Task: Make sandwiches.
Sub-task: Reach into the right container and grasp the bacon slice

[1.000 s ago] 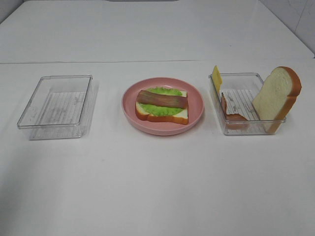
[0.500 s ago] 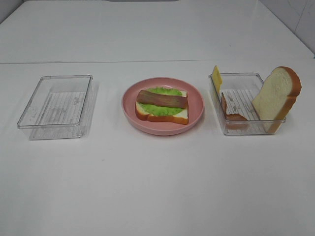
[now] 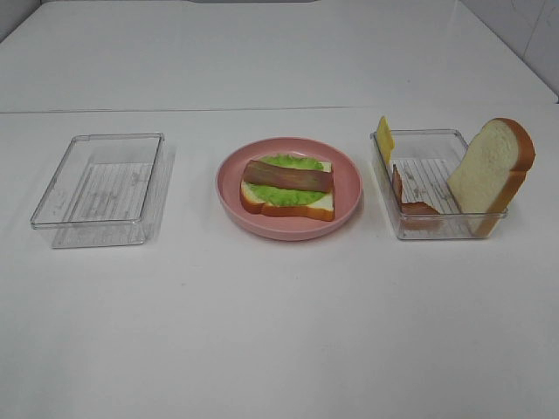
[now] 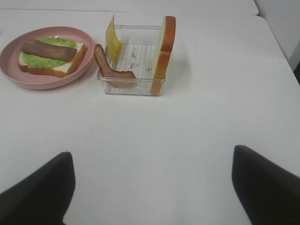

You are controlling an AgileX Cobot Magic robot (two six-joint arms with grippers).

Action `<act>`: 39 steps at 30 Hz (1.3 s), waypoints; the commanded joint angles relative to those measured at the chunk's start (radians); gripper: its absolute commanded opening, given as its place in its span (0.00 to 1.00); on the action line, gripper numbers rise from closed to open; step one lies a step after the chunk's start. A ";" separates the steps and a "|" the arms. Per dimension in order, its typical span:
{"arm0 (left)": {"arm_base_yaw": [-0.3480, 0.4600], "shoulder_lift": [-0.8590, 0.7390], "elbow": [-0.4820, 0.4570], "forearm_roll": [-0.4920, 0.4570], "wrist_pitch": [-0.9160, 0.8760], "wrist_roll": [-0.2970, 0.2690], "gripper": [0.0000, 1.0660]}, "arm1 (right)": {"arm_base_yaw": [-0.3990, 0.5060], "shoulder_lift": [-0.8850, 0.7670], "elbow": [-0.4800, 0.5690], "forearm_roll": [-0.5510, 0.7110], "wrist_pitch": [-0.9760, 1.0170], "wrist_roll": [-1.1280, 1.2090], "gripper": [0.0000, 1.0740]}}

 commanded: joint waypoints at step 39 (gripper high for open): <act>0.066 -0.021 0.002 -0.021 -0.019 -0.002 0.92 | 0.002 0.125 -0.020 -0.013 -0.021 0.036 0.77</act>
